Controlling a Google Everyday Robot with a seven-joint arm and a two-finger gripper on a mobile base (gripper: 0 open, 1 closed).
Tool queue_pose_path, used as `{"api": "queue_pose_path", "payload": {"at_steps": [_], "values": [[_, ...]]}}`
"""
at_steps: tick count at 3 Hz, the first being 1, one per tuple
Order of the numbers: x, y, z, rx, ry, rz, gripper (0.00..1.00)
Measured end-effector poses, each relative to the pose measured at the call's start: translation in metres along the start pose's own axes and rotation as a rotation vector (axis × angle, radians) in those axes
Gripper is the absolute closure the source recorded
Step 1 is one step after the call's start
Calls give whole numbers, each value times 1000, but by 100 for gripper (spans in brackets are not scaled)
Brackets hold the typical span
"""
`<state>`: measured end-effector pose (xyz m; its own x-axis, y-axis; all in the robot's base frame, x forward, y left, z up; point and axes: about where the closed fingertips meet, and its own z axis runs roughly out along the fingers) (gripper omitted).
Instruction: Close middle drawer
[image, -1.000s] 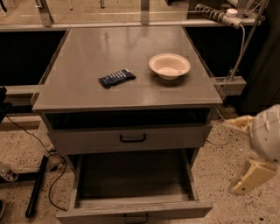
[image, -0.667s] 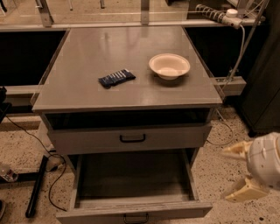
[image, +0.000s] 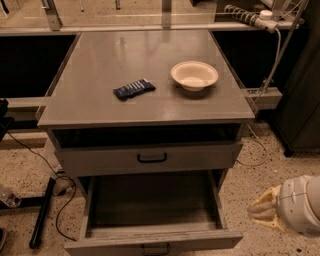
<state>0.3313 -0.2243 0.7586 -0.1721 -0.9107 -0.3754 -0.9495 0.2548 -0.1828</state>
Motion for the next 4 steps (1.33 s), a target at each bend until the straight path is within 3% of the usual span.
{"api": "queue_pose_path", "payload": {"at_steps": [1, 3, 4], "values": [[0, 0, 0, 0, 0, 0, 100], [25, 16, 86, -67, -20, 51, 100], [45, 22, 130, -35, -63, 83, 100]]}}
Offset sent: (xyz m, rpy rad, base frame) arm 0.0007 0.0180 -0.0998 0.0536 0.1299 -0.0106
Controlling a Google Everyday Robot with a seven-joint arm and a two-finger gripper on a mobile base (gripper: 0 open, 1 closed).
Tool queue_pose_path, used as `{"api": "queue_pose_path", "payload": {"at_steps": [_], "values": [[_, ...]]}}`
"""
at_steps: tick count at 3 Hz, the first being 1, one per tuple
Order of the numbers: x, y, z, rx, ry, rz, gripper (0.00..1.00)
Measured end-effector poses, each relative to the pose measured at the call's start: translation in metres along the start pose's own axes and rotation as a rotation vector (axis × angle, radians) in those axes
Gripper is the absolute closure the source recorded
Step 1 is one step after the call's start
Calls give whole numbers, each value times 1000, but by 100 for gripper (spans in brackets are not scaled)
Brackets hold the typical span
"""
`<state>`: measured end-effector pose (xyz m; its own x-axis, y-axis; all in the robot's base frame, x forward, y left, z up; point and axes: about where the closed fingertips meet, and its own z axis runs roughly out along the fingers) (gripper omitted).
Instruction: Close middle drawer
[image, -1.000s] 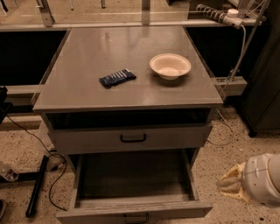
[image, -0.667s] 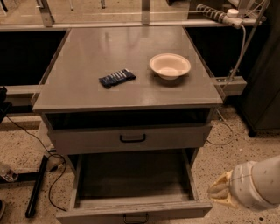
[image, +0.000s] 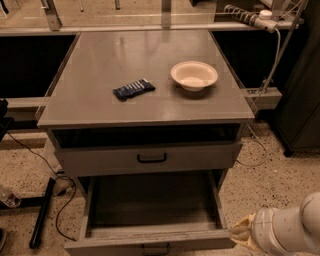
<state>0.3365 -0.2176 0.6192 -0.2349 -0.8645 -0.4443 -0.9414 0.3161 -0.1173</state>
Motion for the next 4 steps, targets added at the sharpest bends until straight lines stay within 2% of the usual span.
{"api": "queue_pose_path", "payload": {"at_steps": [1, 2, 3, 4], "values": [[20, -2, 39, 34, -47, 18, 100], [20, -2, 39, 34, -47, 18, 100], [24, 6, 56, 32, -31, 2, 100], [32, 12, 89, 25, -44, -2, 100]]}}
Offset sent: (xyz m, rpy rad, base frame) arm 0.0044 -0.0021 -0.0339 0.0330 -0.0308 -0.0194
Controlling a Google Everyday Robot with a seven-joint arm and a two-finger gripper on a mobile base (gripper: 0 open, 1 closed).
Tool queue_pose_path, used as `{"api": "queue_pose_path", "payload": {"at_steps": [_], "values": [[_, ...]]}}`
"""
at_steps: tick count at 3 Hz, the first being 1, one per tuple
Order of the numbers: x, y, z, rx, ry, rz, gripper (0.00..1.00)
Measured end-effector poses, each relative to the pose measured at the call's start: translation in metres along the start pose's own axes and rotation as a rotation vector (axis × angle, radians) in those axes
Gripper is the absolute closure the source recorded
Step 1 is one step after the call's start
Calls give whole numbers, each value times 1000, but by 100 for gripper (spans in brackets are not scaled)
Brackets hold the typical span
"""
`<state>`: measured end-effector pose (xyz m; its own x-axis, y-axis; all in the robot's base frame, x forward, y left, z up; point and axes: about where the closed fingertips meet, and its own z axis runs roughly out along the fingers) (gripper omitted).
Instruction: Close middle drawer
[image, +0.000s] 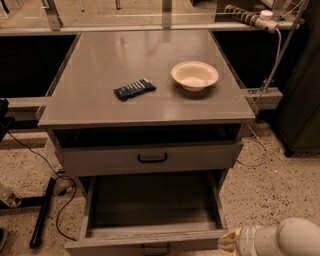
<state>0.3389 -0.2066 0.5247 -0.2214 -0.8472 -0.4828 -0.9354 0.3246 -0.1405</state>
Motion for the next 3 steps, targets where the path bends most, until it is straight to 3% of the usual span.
{"api": "queue_pose_path", "payload": {"at_steps": [2, 3], "values": [[39, 8, 74, -25, 7, 57, 100], [46, 10, 101, -32, -5, 70, 100]]}}
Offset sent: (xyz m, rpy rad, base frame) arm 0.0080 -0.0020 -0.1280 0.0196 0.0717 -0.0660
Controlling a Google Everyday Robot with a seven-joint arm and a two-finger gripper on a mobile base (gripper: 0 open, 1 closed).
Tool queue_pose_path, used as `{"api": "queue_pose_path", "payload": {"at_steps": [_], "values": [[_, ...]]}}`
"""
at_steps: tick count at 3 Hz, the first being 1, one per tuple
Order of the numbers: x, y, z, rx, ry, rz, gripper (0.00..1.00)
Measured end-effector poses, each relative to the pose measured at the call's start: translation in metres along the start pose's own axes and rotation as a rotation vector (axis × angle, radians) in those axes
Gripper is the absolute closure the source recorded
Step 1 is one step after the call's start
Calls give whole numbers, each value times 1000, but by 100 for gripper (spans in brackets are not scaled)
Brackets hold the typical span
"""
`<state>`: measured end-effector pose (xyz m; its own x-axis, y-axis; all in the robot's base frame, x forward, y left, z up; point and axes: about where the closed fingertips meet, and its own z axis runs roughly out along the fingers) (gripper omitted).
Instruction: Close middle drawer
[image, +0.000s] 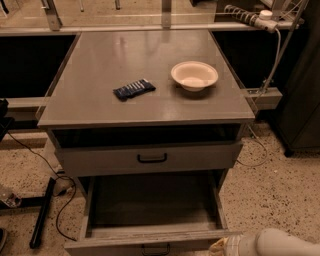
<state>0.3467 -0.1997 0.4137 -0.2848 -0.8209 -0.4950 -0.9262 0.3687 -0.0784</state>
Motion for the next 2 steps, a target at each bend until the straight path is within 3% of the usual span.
{"api": "queue_pose_path", "payload": {"at_steps": [1, 2], "values": [[-11, -4, 22, 1, -18, -18, 100], [-11, -4, 23, 1, -18, -18, 81]]}}
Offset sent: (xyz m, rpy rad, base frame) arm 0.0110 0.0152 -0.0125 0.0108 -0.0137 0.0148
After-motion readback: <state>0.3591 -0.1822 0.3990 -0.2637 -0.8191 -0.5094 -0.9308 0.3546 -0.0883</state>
